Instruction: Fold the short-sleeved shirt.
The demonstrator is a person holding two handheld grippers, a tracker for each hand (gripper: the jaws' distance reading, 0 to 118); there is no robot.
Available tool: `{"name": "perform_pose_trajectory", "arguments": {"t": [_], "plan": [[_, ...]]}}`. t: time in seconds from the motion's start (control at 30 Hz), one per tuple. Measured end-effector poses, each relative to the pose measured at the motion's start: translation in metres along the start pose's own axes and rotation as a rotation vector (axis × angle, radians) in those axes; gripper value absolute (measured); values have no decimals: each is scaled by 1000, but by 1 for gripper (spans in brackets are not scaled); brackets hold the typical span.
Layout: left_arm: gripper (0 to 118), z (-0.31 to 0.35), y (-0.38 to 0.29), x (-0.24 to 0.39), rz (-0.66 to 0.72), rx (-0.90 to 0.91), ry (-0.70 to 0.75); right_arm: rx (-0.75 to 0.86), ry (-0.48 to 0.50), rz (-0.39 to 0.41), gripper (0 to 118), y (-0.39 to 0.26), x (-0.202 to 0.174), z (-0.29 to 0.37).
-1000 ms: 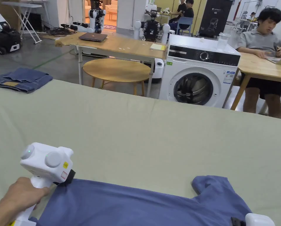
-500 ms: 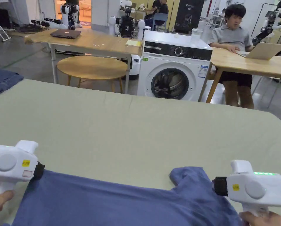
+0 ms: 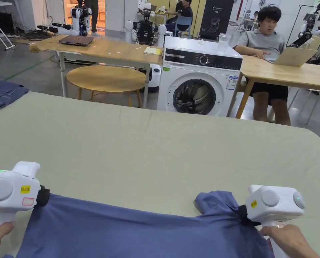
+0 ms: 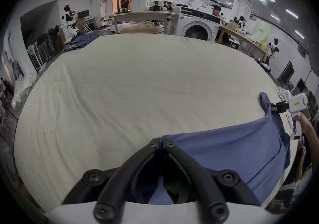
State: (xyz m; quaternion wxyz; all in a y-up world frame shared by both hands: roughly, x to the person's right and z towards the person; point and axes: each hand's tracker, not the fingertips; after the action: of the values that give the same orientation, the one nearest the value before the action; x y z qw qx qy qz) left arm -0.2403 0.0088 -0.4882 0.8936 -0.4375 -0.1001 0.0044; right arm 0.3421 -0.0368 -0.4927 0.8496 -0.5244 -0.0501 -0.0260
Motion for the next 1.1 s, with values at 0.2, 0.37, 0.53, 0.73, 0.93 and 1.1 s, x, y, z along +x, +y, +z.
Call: {"name": "perform_pose_trajectory", "arguments": {"t": [0.2, 0.37, 0.53, 0.73, 0.93, 1.1], "plan": [[0, 13, -5, 1, 5, 24, -8, 114, 62, -30, 0, -25, -13, 62], [0, 41, -15, -7, 35, 70, -32, 230, 66, -2, 0, -33, 10, 98], [0, 80, -36, -12, 30, 130, -40, 322, 47, 4, 0, -73, 15, 153], [0, 121, -73, -17, 21, 160, -59, 374, 31, 6, 0, -130, 25, 201], [0, 132, -124, -15, -1, 121, -66, 320, 25, 10, 0, -190, 31, 209], [0, 130, -168, -18, 17, 48, -66, 197, -46, 44, 0, -239, 15, 198]]}}
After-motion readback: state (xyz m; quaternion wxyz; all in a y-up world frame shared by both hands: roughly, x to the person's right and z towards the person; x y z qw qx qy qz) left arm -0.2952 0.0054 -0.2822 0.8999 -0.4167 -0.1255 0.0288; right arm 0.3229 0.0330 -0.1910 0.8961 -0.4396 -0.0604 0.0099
